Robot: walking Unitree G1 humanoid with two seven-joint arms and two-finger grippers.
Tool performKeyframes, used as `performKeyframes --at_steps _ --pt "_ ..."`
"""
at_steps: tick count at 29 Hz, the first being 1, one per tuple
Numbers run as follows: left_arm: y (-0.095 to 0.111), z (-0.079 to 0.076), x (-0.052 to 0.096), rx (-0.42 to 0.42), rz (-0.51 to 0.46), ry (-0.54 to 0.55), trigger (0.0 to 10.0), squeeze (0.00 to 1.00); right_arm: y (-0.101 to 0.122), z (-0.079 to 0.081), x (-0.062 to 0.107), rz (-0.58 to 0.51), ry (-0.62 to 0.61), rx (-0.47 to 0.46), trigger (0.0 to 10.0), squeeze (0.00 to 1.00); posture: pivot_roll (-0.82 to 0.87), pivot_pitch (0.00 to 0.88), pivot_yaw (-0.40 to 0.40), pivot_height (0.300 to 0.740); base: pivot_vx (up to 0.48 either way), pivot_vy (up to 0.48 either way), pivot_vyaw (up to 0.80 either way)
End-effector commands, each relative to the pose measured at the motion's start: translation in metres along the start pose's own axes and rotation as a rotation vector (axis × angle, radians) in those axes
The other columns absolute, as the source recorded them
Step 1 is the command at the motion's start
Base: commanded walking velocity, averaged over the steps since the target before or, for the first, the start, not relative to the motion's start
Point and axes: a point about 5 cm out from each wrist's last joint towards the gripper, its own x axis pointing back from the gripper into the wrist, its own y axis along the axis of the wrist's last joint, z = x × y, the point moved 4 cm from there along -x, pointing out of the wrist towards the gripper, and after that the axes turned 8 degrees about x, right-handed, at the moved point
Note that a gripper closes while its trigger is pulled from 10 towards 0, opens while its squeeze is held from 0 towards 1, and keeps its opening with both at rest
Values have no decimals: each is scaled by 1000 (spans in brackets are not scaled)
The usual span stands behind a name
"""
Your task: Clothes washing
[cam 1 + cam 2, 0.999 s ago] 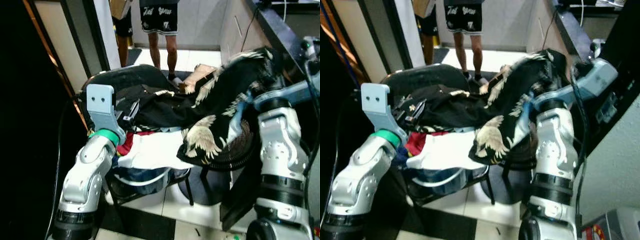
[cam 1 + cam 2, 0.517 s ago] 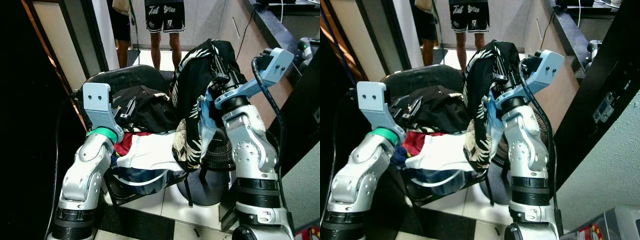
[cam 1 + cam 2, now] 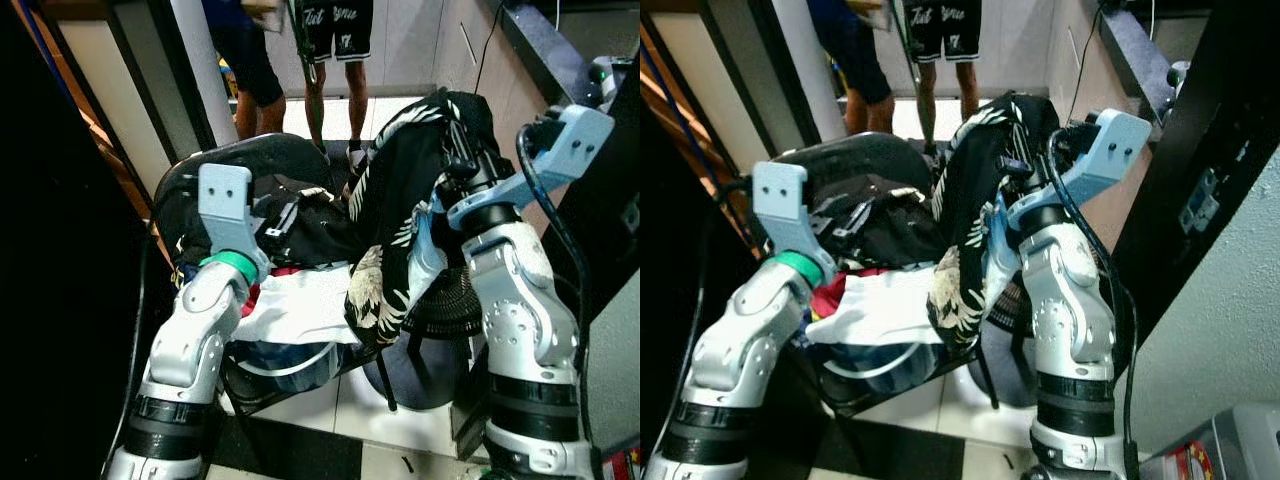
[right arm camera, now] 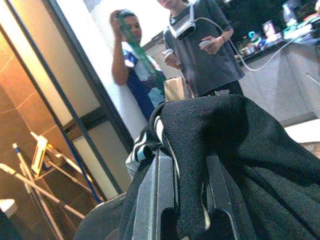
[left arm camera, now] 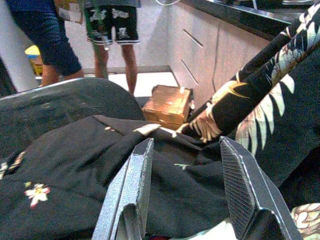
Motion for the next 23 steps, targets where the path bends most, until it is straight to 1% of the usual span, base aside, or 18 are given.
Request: performKeyframes --at_steps 1,5,23 --pt "-1 1 0 -13 1 6 10000 0 6 7 1 -19 20 3 10000 0 -37 56 208 740 0 0 0" --pt "-1 0 -2 -12 1 0 10000 0 5 7 2 -11 17 3 10000 0 -34 57 203 740 0 0 0" --pt "-2 5 0 -13 -15 17 10000 0 1 13 -2 12 32 -16 10000 0 -18 44 174 740 0 0 0"
